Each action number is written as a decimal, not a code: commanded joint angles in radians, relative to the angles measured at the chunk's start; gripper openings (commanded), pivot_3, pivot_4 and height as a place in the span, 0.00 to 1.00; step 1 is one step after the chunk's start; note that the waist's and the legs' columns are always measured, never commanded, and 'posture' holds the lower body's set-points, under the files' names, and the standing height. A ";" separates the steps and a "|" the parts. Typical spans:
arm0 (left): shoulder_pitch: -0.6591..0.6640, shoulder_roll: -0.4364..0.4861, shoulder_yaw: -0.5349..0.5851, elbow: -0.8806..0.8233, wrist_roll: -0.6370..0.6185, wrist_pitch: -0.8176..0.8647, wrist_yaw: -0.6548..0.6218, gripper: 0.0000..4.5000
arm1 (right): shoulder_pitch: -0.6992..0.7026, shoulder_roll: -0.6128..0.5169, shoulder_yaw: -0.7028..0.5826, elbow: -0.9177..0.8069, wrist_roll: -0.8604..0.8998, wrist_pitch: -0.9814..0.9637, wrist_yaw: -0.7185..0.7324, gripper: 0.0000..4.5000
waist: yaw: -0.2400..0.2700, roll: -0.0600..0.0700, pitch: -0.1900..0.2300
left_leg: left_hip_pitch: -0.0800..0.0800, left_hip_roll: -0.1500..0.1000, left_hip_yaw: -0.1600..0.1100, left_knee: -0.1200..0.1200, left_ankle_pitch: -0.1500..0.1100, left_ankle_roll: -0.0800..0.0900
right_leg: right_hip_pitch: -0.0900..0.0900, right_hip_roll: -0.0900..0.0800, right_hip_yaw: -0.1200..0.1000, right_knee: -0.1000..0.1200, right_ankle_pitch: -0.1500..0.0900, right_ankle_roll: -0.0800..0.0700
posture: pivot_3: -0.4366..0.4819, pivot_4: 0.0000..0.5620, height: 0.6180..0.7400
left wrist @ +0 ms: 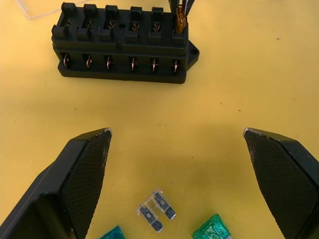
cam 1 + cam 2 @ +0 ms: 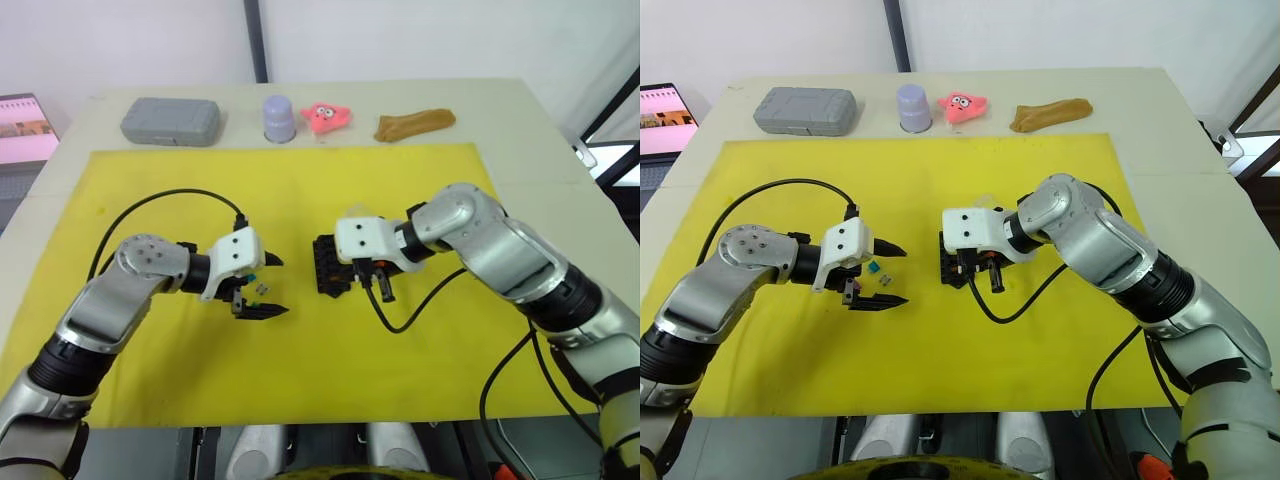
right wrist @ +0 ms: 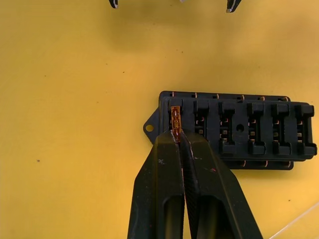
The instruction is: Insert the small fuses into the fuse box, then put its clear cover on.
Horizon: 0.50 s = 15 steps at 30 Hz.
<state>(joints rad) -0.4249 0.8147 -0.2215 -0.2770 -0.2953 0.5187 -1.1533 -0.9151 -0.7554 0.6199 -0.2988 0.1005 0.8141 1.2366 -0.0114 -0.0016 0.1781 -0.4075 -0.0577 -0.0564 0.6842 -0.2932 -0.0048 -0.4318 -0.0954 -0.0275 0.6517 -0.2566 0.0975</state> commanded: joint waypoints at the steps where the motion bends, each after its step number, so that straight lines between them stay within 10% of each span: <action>1: -0.011 -0.004 0.003 -0.020 0.000 -0.010 -0.001 0.99 | -0.009 0.003 0.006 -0.025 -0.015 0.019 0.006 0.00 | 0.000 0.000 0.000 | 0.000 0.000 0.000 0.000 0.000 0.000 | 0.000 0.000 0.000 0.000 0.000 0.000 | 0.48 0.27 0.92; 15: -0.012 -0.016 0.005 -0.017 0.006 -0.011 0.004 0.99 | -0.002 0.017 0.037 -0.037 -0.066 0.030 -0.009 0.00 | -0.001 0.000 0.000 | 0.001 0.000 0.000 0.000 0.000 0.000 | 0.000 0.000 0.000 0.001 0.000 0.000 | 0.48 0.27 0.92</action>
<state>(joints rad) -0.4260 0.8018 -0.2217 -0.2768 -0.2916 0.5185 -1.1516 -0.9152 -0.7421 0.6411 -0.3251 0.0530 0.8416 1.2312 -0.0119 -0.0018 0.1778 -0.4067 -0.0577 -0.0564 0.6844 -0.2932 -0.0049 -0.4316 -0.0953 -0.0275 0.6532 -0.2566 0.0975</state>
